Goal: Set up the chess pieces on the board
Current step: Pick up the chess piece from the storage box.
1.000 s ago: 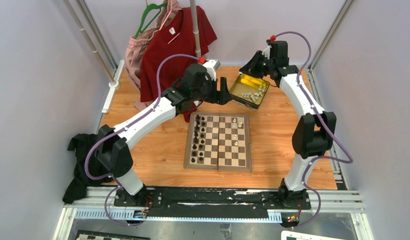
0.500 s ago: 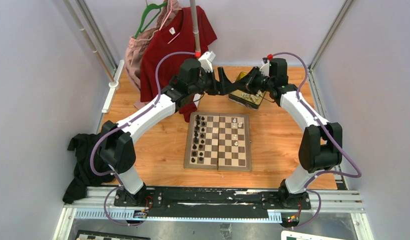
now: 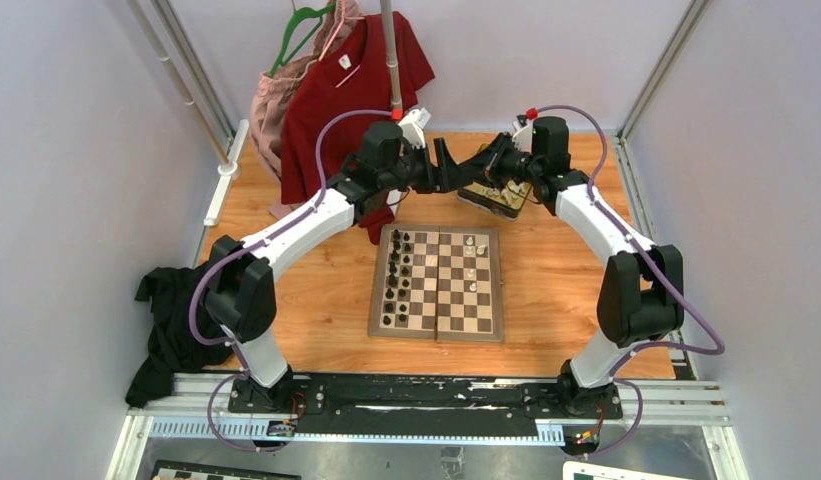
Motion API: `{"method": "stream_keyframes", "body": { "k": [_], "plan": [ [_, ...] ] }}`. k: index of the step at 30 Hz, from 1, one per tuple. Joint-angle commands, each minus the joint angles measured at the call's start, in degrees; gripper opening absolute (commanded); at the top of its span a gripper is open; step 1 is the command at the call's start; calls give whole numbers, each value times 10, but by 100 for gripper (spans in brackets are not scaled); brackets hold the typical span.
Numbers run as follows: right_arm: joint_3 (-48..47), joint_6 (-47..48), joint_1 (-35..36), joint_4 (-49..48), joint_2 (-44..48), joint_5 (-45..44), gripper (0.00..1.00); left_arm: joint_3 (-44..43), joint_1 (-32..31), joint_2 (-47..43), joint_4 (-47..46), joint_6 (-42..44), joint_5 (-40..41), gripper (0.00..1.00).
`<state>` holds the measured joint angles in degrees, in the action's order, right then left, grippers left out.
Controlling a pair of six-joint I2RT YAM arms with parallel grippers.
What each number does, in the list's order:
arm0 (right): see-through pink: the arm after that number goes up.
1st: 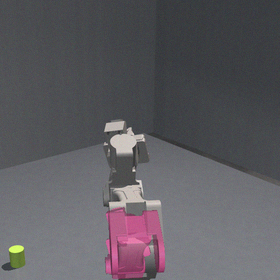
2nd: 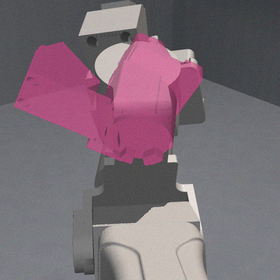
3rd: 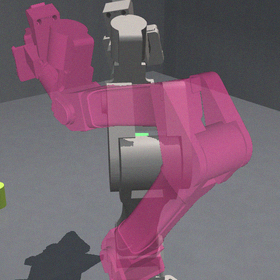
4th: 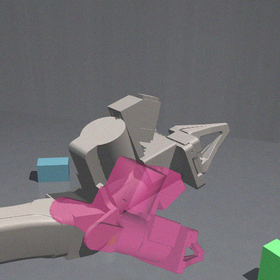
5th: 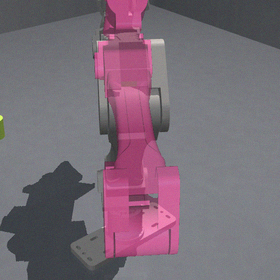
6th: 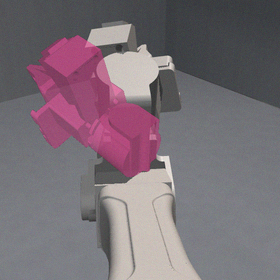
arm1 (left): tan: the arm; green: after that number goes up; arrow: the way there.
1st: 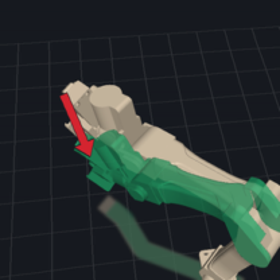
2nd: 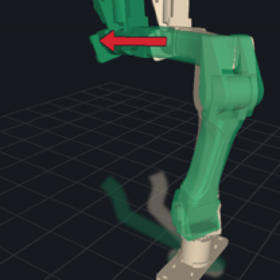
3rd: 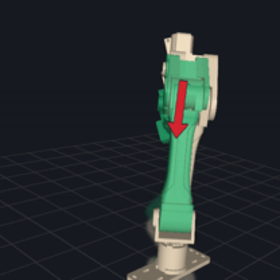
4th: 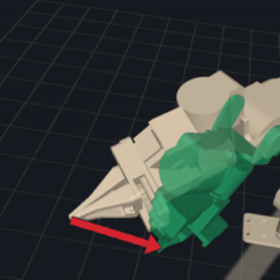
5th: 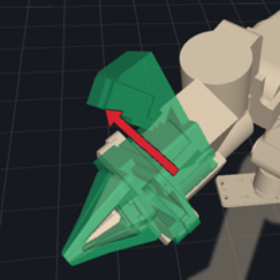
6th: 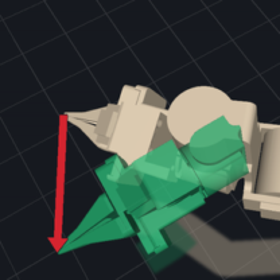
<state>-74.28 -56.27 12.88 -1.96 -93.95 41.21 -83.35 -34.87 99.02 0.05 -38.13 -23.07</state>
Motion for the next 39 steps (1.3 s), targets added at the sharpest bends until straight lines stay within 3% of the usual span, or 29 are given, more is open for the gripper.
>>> {"method": "stream_keyframes", "body": {
  "k": [1,16,25,39],
  "plan": [
    [-8,-12,9,-21,17,27,0,15,11,2,-7,-4,-11,69],
    [13,-14,25,-19,35,37,0,-1,20,15,-3,-6,2,67],
    [30,-16,35,-21,41,34,0,-1,21,8,-3,-6,20,53],
    [53,-6,42,-16,42,34,0,14,23,-12,-12,-8,24,43]
  ]
}}
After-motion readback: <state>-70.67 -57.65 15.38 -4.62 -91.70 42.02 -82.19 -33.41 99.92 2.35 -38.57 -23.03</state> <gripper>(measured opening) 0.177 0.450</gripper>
